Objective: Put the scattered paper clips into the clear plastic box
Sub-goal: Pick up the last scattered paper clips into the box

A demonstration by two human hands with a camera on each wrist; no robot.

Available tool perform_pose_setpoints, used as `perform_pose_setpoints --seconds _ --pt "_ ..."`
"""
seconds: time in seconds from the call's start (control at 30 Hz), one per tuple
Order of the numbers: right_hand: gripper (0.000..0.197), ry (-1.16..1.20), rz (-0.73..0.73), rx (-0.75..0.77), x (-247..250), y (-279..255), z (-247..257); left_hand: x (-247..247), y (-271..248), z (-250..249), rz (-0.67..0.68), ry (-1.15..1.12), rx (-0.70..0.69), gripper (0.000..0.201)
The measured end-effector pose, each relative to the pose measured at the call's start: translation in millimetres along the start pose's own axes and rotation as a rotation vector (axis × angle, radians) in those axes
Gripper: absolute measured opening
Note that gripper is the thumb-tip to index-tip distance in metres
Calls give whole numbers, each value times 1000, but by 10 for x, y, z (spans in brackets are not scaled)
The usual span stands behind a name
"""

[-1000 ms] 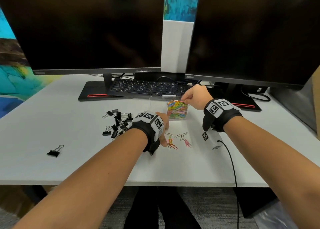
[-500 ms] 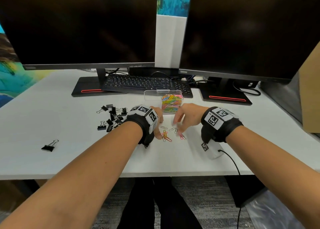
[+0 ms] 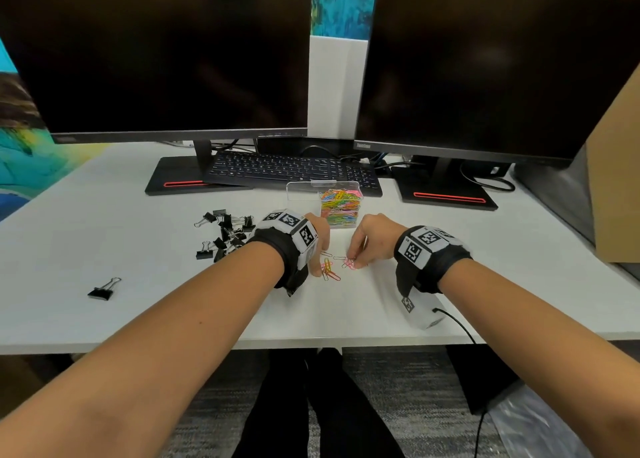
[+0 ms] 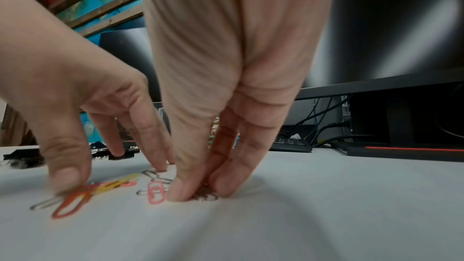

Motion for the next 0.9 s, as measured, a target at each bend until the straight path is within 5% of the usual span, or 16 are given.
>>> perform_pose_setpoints --seconds 0.1,0.27,0.53,0.9 --pt "21 2 -18 -5 -13 5 2 60 -44 -34 47 -22 19 58" --pt "16 -18 43 -54 -17 6 -2 61 -74 -73 17 -16 19 79" --pt "15 -159 102 -56 -63 47 9 47 -92 -175 -38 -81 -2 42" --pt "23 -247 31 -14 -141 30 42 78 -77 -242 -29 -97 -27 30"
Point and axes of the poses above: each hand's wrist, its own y-axis towards the middle knuckle, its own x-axis out of the back of the hand, z = x × y, the point moved 1 cm from there along y, towards the middle knuckle, and after that the axes turned 5 degrees about x, right-handed, at the moved point
